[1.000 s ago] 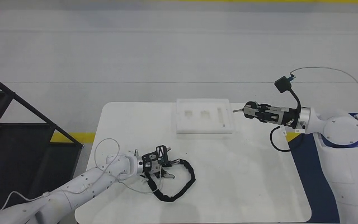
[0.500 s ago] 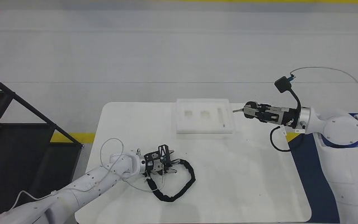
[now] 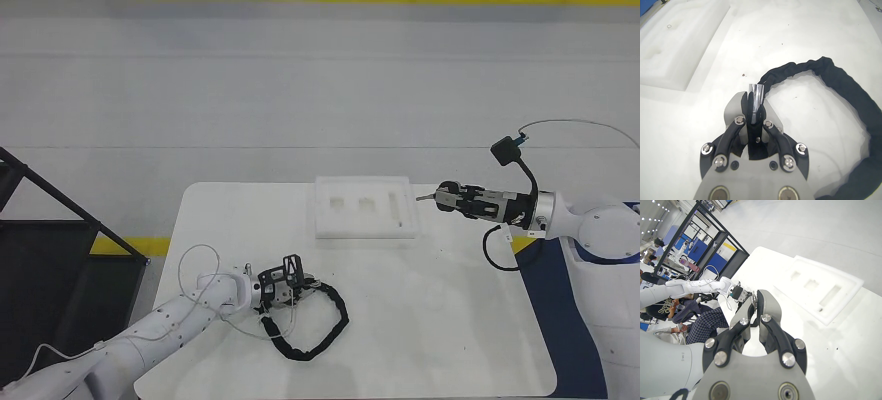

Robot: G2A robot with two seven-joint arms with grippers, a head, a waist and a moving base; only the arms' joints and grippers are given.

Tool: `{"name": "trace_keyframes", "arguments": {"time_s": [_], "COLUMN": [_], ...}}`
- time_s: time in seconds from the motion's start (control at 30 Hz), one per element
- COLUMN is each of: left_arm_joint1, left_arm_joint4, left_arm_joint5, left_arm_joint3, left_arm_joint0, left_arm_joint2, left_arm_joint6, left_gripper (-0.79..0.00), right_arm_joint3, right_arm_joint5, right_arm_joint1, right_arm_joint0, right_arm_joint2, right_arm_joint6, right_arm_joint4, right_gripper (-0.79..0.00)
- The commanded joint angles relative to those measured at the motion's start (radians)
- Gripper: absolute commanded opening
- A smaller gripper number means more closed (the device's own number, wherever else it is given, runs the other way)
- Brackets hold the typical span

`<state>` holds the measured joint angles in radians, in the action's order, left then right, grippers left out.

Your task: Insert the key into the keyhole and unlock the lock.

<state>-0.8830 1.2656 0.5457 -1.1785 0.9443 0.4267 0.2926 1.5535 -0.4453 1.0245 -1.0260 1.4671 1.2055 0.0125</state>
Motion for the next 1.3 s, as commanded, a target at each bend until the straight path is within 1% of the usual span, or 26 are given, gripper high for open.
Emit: {"name": "trace_keyframes", "arguments": {"time_s": [0.0,0.17,0.3,0.43,0.57,0.63,0.7,0.83,1.0,1.07,1.1,1.17,1.27], "left_arm_joint1": [0.0,0.007,0.02,0.037,0.057,0.066,0.072,0.081,0.082,0.08,0.078,0.074,0.063], "left_arm_joint4": [-0.005,-0.029,-0.019,0.024,0.038,0.039,0.041,0.041,0.049,0.076,0.095,0.143,0.178], "left_arm_joint5": [0.014,0.087,0.147,0.175,0.203,0.221,0.239,0.258,0.261,0.247,0.234,0.178,0.124], "left_arm_joint3": [-0.002,-0.017,-0.052,-0.114,-0.195,-0.235,-0.273,-0.339,-0.415,-0.441,-0.449,-0.466,-0.47], "left_arm_joint0": [-0.001,-0.008,-0.018,-0.025,-0.022,-0.017,-0.011,0.0,0.006,0.005,0.003,0.002,0.002], "left_arm_joint2": [0.014,0.061,0.107,0.16,0.221,0.25,0.275,0.318,0.352,0.36,0.363,0.366,0.357], "left_arm_joint6": [0.018,0.095,0.16,0.209,0.247,0.266,0.28,0.293,0.3,0.299,0.293,0.272,0.281], "left_gripper": [-0.785,-0.785,-0.785,-0.785,-0.785,-0.785,-0.785,-0.785,-0.785,-0.785,-0.785,-0.785,-0.785], "right_arm_joint3": [0.0,0.0,0.0,0.0,0.013,0.023,0.026,0.05,0.097,0.112,0.119,0.132,0.141], "right_arm_joint5": [0.0,0.0,0.0,0.0,0.009,0.039,0.091,0.166,0.232,0.256,0.27,0.295,0.334], "right_arm_joint1": [0.0,0.0,0.0,0.0,0.001,0.0,-0.003,-0.005,-0.008,-0.009,-0.01,-0.011,-0.013], "right_arm_joint0": [0.0,0.0,0.0,0.0,-0.011,-0.019,-0.013,-0.008,-0.005,-0.005,-0.004,-0.005,-0.007], "right_arm_joint2": [0.0,0.0,0.0,0.0,-0.01,-0.025,-0.035,-0.062,-0.074,-0.077,-0.079,-0.083,-0.086], "right_arm_joint6": [0.0,0.0,0.0,0.0,-0.014,0.01,0.052,0.099,0.114,0.108,0.105,0.112,0.12], "right_arm_joint4": [0.0,0.0,0.0,0.0,-0.006,-0.039,-0.065,-0.113,-0.174,-0.182,-0.19,-0.214,-0.251], "right_gripper": [-0.785,-0.785,-0.785,-0.785,-0.785,-0.785,-0.785,-0.785,-0.785,-0.785,-0.785,-0.785,-0.785]}}
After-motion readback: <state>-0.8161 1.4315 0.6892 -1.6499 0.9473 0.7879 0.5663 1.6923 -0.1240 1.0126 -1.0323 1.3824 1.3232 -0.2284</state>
